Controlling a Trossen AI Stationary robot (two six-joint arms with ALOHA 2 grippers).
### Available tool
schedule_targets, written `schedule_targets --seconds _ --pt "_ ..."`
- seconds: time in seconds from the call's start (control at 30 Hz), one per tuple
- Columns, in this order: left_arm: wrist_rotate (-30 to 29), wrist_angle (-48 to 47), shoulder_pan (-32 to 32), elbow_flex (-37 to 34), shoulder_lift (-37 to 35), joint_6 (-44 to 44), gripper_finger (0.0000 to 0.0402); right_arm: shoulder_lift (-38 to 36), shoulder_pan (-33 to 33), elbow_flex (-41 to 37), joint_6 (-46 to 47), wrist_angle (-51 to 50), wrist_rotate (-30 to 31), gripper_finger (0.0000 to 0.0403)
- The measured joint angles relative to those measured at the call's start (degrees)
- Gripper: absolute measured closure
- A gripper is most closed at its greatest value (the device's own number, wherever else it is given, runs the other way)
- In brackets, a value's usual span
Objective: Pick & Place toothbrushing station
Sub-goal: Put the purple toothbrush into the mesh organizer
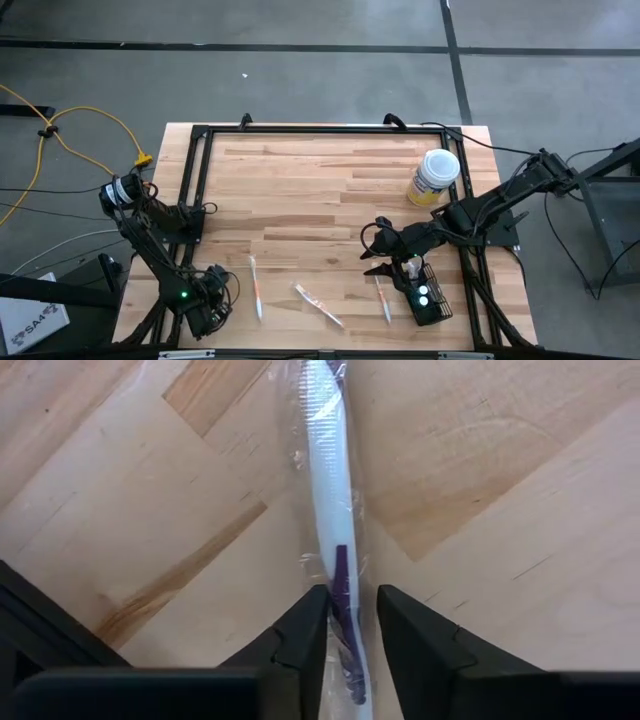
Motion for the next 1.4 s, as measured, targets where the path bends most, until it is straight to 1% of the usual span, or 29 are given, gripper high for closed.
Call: schedule_targets --seconds 0.33,0.6,0.73,0.87,1.03,1.23,1.4 --pt "-0.04 -0.02 0.00 0.00 0.04 0.46 0.0391 0.00 0.00 0.00 0.00 0.00 0.00 0.0218" --pt "-0.04 -0.16 0.00 0.00 0.04 1.76 0.0394 0.00 0.00 0.00 -0.02 0.01 -0.02 0.0218" --pt "0.97 -0.25 1.29 0.02 -0.10 5.84 0.0395 0.00 0.00 0.00 -0.22 0.00 -0.02 0.0218" --pt "4.79 -1.29 4.47 0.09 -1.01 11.72 0.0396 0.00 0.00 0.00 -0.26 0.00 -0.02 0.0218" --pt "4.50 -7.90 8.15 0.55 -3.04 18.16 0.0396 0.02 0.00 0.00 -0.42 -0.01 -0.04 0.0218" --pt "3.85 -12.74 10.99 1.27 -6.26 22.75 0.0397 0.02 0.00 0.00 -0.44 0.00 -0.07 0.0218" --pt "2.25 -17.19 13.84 2.83 -7.24 27.30 0.0397 0.02 -0.02 -0.02 -0.44 0.01 -0.07 0.0218"
